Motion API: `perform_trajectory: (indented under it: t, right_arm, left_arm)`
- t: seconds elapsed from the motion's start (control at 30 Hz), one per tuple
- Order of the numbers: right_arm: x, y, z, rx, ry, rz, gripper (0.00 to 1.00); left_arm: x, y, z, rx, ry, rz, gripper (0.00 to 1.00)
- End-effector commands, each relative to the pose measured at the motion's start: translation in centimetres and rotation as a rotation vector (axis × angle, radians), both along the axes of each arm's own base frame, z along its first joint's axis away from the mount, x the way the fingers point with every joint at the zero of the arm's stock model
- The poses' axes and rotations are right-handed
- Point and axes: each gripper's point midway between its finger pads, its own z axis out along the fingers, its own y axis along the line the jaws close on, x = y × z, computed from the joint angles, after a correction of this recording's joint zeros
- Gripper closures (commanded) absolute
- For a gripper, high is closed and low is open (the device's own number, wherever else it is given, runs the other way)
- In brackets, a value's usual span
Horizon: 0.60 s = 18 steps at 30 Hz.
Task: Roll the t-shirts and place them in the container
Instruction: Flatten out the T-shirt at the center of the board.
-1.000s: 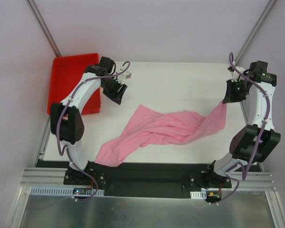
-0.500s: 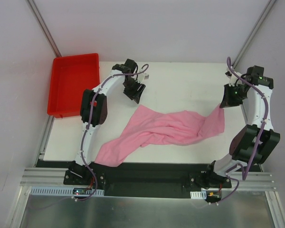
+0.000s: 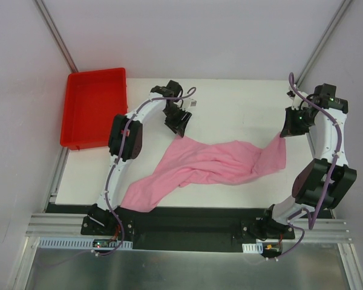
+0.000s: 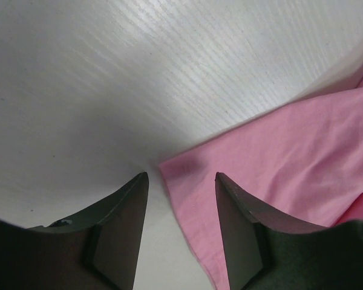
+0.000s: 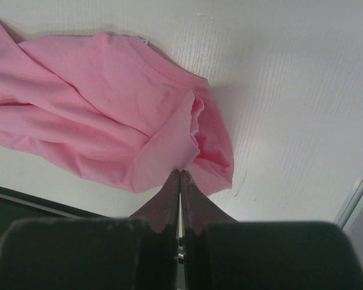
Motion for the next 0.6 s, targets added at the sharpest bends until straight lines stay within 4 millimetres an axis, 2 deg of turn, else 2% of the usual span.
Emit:
perform_trajectory:
  t: [0.0, 0.03, 0.17, 0.37, 0.43, 0.47, 0.5, 0.53, 0.57]
  right_arm:
    - [0.0, -0.1, 0.9, -0.011, -0.032, -0.011, 0.99]
    - [0.0, -0.2, 0.9, -0.012, -0.030, -0.013, 0.99]
    - [-0.1, -0.3, 1.0, -0.018, -0.032, -0.013, 0.99]
    - [0.4, -0.3, 1.0, -0.017, -0.041, -0.015, 0.99]
    - [0.7, -0.4, 1.0, -0.016, -0.041, -0.016, 0.99]
    - [0.9, -0.6, 1.1, -0.022, -0.045, -0.018, 0.99]
    - [1.2, -0.9, 1.3, -0.034, -0.050, -0.022, 0.99]
    - [2.0, -1.4, 2.4, -0.056, -0.085, -0.030, 0.99]
    - [2.6, -2.2, 2.7, -0.089, -0.091, -0.049, 0.99]
  left_arm:
    - [-0.1, -0.1, -1.8, 0.068, 0.010, 0.008, 0.53]
    - [0.0, 0.0, -1.8, 0.074, 0.006, 0.011, 0.58]
    - [-1.0, 0.6, -2.2, 0.092, 0.030, 0.006, 0.66]
    - [-2.7, 1.3, -1.8, 0.096, 0.065, 0.001, 0.74]
    - [-2.7, 1.4, -1.3, 0.090, 0.053, -0.010, 0.95]
    - [-2.5, 1.3, -0.7, 0.086, 0.034, -0.013, 1.00]
    - [-2.1, 1.5, -0.2, 0.089, 0.015, -0.013, 1.00]
    - [-1.8, 1.5, 0.5, 0.086, -0.006, -0.012, 1.00]
    - [-0.9, 1.4, 2.6, 0.069, -0.063, -0.006, 1.00]
